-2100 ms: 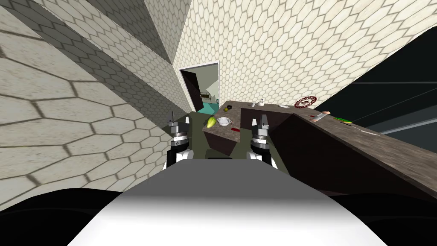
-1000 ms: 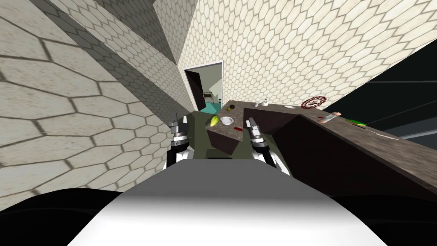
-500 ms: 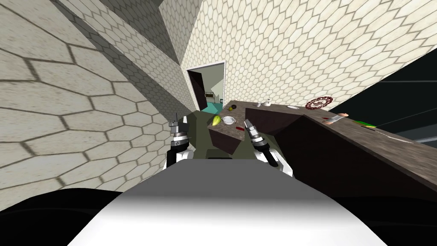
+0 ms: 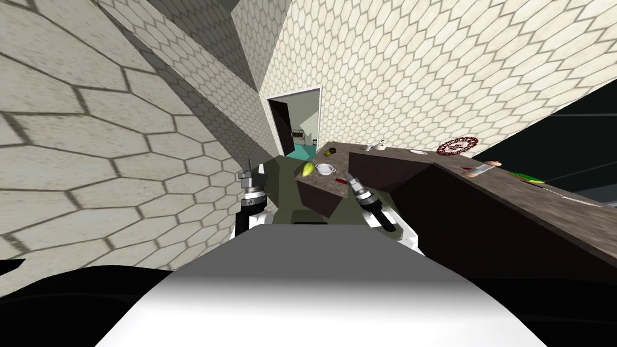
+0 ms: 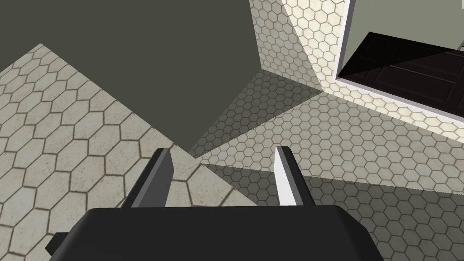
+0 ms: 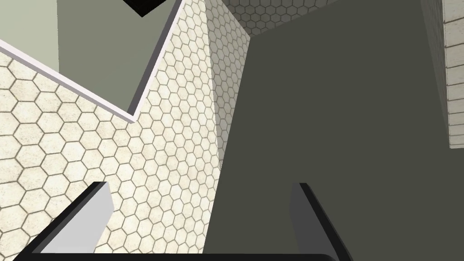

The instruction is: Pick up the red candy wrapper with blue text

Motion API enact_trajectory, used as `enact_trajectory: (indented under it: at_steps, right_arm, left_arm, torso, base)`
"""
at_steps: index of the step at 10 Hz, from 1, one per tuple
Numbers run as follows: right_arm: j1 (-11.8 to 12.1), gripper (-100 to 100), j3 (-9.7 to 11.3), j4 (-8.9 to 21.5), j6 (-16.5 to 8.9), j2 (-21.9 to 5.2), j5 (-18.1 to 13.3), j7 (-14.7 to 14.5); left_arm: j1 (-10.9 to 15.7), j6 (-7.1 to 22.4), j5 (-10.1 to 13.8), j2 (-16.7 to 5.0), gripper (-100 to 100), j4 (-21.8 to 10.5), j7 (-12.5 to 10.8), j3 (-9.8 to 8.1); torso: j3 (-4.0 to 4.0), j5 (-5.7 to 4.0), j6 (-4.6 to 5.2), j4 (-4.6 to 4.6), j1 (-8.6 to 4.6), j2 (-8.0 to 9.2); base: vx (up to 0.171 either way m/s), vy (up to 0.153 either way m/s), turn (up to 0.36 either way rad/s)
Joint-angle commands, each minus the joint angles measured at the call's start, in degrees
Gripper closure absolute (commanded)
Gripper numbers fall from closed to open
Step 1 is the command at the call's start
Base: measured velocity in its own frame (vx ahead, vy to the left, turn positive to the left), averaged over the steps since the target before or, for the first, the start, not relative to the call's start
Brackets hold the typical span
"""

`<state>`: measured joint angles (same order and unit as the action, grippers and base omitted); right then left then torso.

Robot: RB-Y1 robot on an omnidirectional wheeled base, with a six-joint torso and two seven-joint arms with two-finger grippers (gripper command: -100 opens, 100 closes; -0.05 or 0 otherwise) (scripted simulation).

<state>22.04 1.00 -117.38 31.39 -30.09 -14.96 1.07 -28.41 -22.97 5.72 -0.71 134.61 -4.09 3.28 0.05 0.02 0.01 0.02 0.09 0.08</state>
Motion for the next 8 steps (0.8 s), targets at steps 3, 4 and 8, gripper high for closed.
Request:
enact_trajectory:
  at_steps: [3,4,8]
  right_arm:
    - [-1.8,-100,-0.1,3.3,0.6,-5.6,-2.7,0.8]
    - [-1.8,-100,-0.1,3.3,0.6,-6.1,-2.7,0.8]
    - [-3.5,-100,0.4,8.1,1.2,-13.3,-6.6,1.6]
  left_arm:
    - [0.0,0.0,0.0,0.0,0,0.0,0.0,0.0]
    - [0.0,0.0,0.0,0.0,0,0.0,0.0,0.0]
    - [0.0,0.0,0.0,0.0,0,0.0,0.0,0.0]
  torso:
    - [-0.02,0.0,0.0,-0.01,0.0,-0.03]
    - [-0.01,0.01,-0.01,-0.01,0.03,-0.01]
    - [-0.03,0.0,-0.01,-0.01,0.01,-0.05]
  base:
    - [-0.018,0.036,0.061]
    - [-0.017,0.033,0.045]
    - [-0.011,0.038,0.097]
